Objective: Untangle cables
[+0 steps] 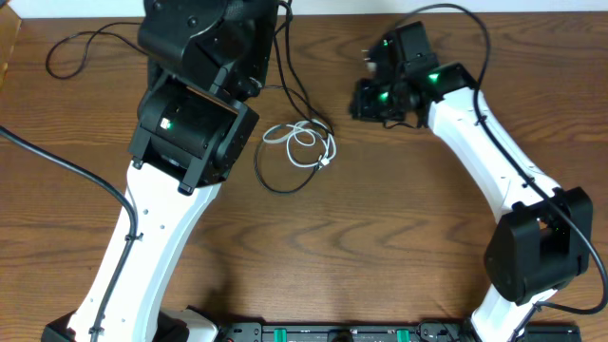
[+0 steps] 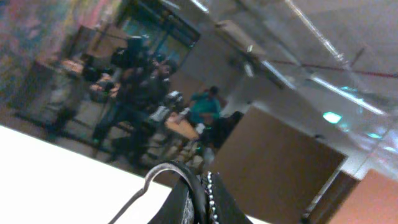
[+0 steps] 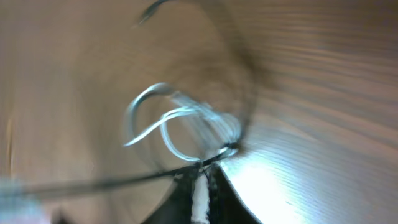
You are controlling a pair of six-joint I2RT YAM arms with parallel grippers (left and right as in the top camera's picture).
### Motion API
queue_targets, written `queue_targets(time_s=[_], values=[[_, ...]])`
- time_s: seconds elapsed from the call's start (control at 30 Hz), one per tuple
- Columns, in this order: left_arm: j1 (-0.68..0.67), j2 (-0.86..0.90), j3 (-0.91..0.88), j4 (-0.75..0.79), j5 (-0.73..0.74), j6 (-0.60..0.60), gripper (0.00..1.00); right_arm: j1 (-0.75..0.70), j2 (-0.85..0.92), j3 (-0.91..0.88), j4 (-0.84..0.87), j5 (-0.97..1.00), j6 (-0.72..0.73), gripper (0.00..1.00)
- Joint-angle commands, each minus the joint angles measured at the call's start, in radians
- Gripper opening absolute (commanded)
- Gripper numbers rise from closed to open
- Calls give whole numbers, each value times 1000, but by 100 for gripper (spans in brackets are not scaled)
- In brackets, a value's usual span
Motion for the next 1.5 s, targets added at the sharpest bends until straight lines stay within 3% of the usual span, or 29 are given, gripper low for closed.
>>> queue_targets(time_s=[0.0,0.17,0.3,0.47,0.67,0.9,0.97,1.07,1.1,1.27,1.37,1.47], values=[[3,-26,19,35,192,-45,7,28,3,-4,18,-180,-159,12],[3,-28,19,22,293,-45,8,35,3,-4,58,-156,-139,18],[3,-28,19,60,216,-45,7,26,3,-4,37,-154,-125,24],[-4,-34,19,202,239,-46,7,30,3,-4,-9,-154,-126,31],[-10,-36,19,171,233,-40,8,87,3,-4,-14,-153,-196,44],[-6,-36,19,142,146,-3,8,72,-13,-3,-14,-207,-212,50],[-6,-38,19,142,123,-3,7,63,-32,-3,-13,-264,-271,56],[-6,-40,19,141,138,-5,7,47,-64,-3,-11,-260,-292,82],[-8,-40,19,142,144,-9,7,43,-71,-3,-11,-250,-292,87],[-18,-40,19,142,158,-24,7,54,-71,-4,-10,-182,-311,93],[-19,-40,19,139,165,-25,8,80,-70,-4,-32,-178,-420,93],[-16,-40,19,123,120,60,8,77,-81,-3,-49,-152,-435,97]])
